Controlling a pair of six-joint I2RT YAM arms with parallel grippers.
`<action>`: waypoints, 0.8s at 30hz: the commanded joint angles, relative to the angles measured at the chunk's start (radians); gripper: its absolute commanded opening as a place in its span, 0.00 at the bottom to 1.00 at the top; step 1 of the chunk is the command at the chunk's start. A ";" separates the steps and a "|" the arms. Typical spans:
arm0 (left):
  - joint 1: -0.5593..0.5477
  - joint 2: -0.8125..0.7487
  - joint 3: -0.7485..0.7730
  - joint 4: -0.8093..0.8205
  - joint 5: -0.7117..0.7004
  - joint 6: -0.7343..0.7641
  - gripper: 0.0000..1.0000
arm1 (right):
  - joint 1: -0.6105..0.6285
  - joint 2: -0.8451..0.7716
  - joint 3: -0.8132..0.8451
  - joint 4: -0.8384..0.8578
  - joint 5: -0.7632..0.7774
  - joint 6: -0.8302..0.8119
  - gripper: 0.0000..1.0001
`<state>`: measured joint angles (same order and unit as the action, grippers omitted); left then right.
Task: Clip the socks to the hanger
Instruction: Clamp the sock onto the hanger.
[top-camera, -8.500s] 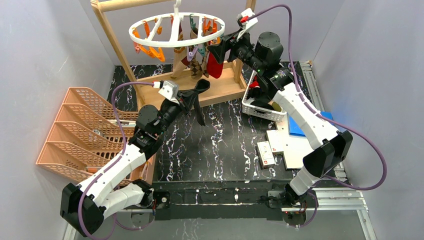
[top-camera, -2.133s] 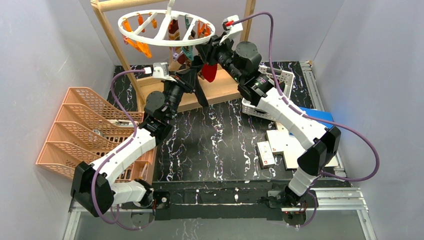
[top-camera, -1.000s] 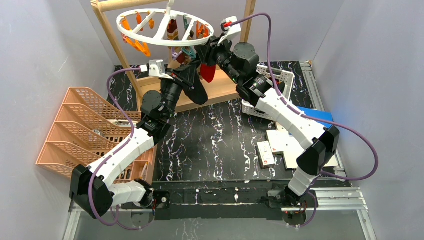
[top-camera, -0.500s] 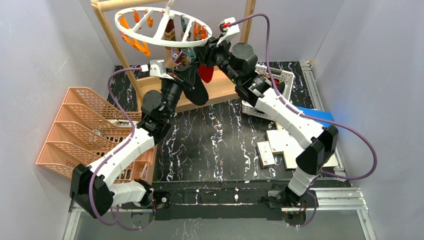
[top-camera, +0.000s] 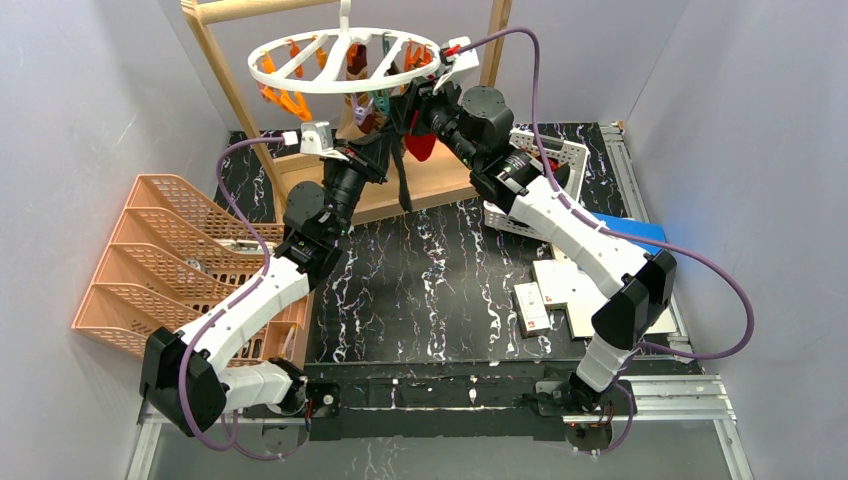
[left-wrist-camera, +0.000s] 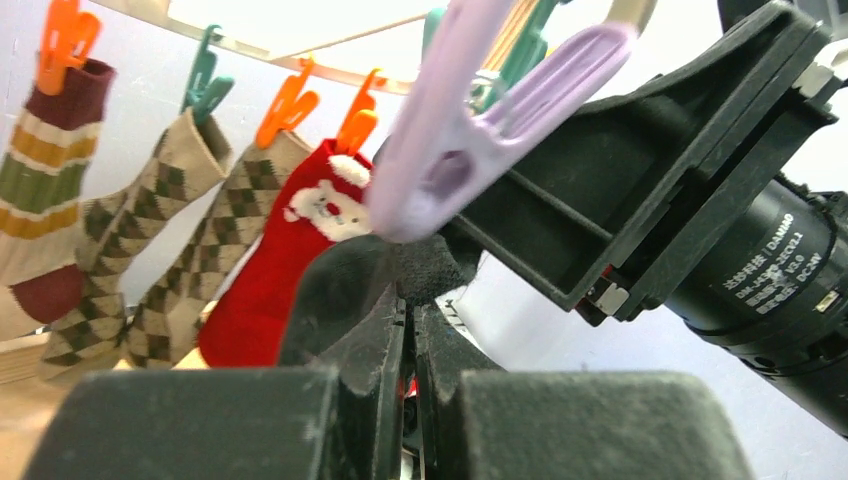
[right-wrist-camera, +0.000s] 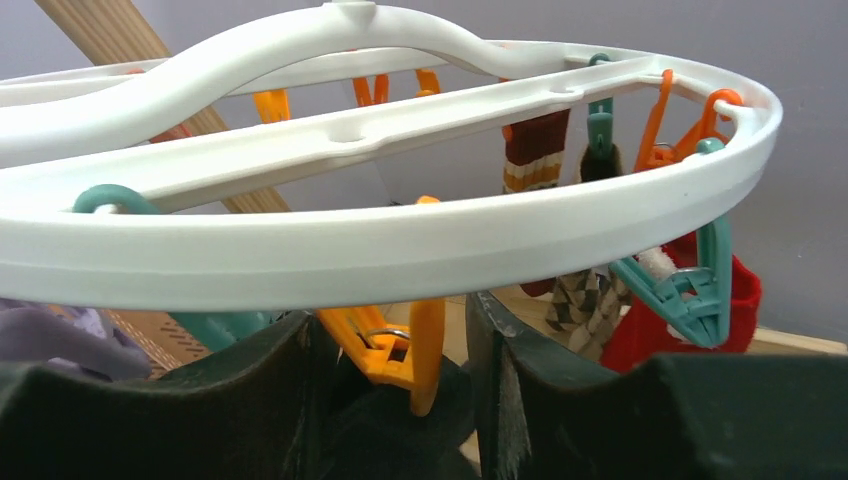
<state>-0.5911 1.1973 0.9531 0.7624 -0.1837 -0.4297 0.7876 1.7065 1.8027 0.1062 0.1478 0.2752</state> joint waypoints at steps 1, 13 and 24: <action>-0.003 -0.013 -0.013 0.041 -0.031 0.010 0.00 | 0.005 -0.043 0.010 0.018 0.019 0.014 0.58; -0.003 0.009 0.010 0.041 -0.017 -0.007 0.00 | 0.006 -0.111 -0.039 0.032 -0.018 -0.024 0.95; -0.003 -0.001 0.007 0.041 -0.028 -0.001 0.00 | 0.006 -0.172 -0.067 -0.017 -0.051 -0.045 0.99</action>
<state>-0.5911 1.2102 0.9401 0.7628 -0.1883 -0.4316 0.7876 1.5906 1.7588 0.0849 0.1085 0.2527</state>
